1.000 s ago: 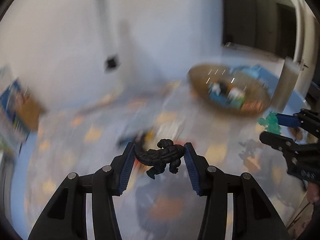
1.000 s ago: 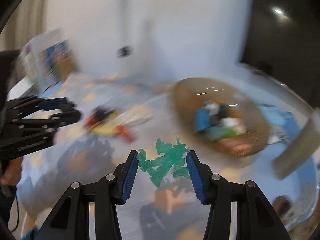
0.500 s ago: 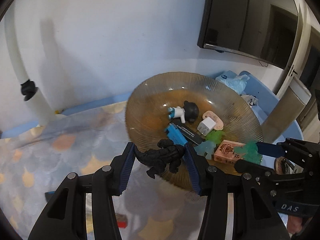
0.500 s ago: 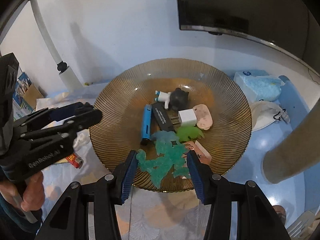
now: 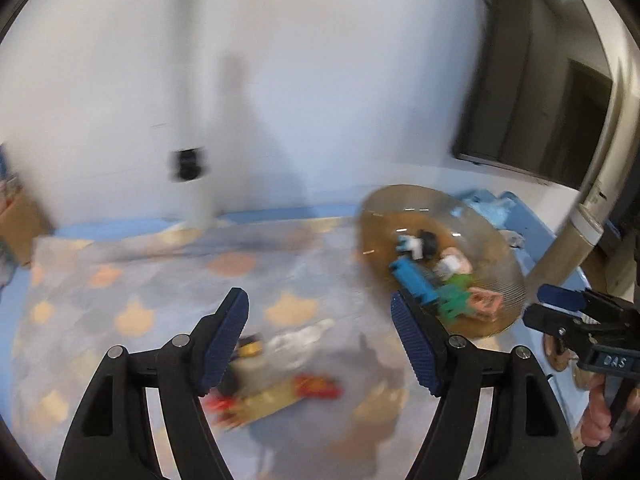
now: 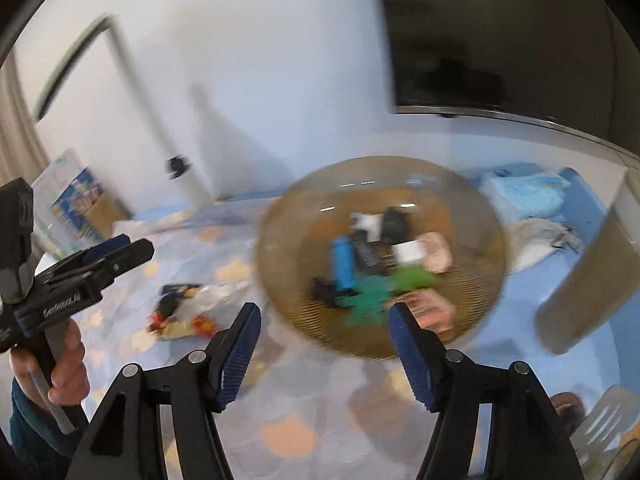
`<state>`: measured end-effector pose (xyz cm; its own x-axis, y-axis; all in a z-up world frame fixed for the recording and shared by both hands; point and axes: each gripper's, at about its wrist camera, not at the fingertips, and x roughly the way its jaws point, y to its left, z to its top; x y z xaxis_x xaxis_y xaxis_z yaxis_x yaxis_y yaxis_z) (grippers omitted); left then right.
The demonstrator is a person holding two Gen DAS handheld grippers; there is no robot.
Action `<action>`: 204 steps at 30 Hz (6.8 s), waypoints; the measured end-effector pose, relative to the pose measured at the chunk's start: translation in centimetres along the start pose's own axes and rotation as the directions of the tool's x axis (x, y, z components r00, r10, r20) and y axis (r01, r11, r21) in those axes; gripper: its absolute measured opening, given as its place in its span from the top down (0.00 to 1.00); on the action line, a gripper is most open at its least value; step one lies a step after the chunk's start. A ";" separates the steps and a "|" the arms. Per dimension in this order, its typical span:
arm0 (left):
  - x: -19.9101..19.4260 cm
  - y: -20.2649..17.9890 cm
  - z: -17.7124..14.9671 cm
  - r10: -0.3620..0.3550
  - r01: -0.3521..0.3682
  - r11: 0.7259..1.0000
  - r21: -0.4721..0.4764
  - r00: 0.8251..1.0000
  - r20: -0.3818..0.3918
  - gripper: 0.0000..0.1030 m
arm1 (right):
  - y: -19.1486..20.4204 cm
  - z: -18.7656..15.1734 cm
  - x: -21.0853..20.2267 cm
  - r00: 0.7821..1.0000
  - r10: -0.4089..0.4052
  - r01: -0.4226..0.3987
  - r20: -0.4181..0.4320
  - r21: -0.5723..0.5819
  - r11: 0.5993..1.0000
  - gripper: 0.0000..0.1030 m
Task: Organize rigid objects
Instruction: 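Withdraw both tools from the bowl back over the pile, then grasp the red-caped figure with the left tool while the right tool grasps the red lighter, then carry the figure and red lighter over the amber bowl and open both tools, then withdraw both tools back over the remaining items, then grasp the yellow box with the left tool while the right tool grasps the white tape roller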
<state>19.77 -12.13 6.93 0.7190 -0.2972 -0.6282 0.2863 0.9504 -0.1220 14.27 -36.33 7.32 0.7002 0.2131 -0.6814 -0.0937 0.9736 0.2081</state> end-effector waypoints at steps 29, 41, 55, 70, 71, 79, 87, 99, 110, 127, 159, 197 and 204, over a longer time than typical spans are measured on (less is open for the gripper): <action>-0.5 11.5 -14.4 0.190 -0.203 0.968 -0.145 0.977 -0.101 0.30 | 10.4 -10.4 10.1 0.993 0.016 -0.042 -0.121 -0.211 0.977 0.37; 1.1 10.1 -9.1 0.030 -0.046 0.989 -0.138 0.993 -0.115 0.31 | 13.0 -5.6 9.9 0.997 -0.008 -0.018 -0.078 -0.327 0.945 0.37; 9.2 8.4 -6.9 -0.017 0.001 0.998 -0.058 0.960 -0.280 0.50 | 12.9 -4.0 16.1 0.976 0.113 -0.171 -0.184 -0.340 0.925 0.51; 3.3 10.0 -11.0 -0.028 -0.006 0.986 -0.165 0.978 -0.208 0.70 | 13.1 -6.6 14.2 0.963 0.144 -0.210 -0.228 -0.299 0.931 0.82; 2.8 10.1 -11.5 -0.019 -0.015 0.986 -0.165 0.979 -0.201 0.70 | 13.0 -7.4 13.3 0.962 0.145 -0.211 -0.233 -0.287 0.935 0.82; -1.1 10.1 -15.6 0.026 -0.056 0.983 -0.174 0.985 -0.172 0.70 | 12.5 -13.1 8.1 0.960 0.109 -0.185 -0.256 -0.295 0.937 0.86; -1.7 10.4 -16.5 0.065 -0.089 0.981 -0.170 0.987 -0.145 0.70 | 12.4 -14.0 7.2 0.955 0.130 -0.200 -0.268 -0.253 0.947 0.63; -1.6 9.4 -16.7 0.107 -0.124 0.985 -0.118 0.985 -0.139 0.70 | 16.2 -13.6 8.9 0.968 0.118 -0.188 -0.219 -0.334 0.923 0.78; -2.1 6.3 -12.7 0.096 -0.103 0.990 -0.101 0.993 -0.076 0.71 | 11.7 -11.7 2.6 0.980 0.154 -0.187 -0.129 -0.308 0.933 0.78; 6.4 -7.8 2.5 -0.179 0.180 0.983 0.040 0.983 -0.040 0.71 | -5.9 3.5 -0.6 0.988 -0.147 0.147 0.043 0.006 0.989 0.78; -3.6 -3.2 2.0 -0.129 0.123 0.989 0.085 0.990 0.060 0.42 | -2.2 3.5 -3.0 0.992 -0.122 0.122 0.046 0.005 0.993 0.60; -1.8 10.1 -14.9 0.186 -0.186 0.982 0.016 0.979 -0.084 0.34 | 11.2 -11.1 9.6 0.994 -0.001 -0.023 -0.110 -0.215 0.976 0.44; -0.7 9.2 -13.7 0.151 -0.143 0.987 0.068 0.979 -0.139 0.35 | 10.0 -9.1 10.4 0.978 0.110 -0.127 -0.177 -0.088 0.988 0.42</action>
<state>13.20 -1.88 -4.26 0.6591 -0.1345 -0.7399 0.2229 0.9746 0.0214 14.20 -23.66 -4.07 0.5497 0.3296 -0.7676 -0.2432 0.9422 0.2304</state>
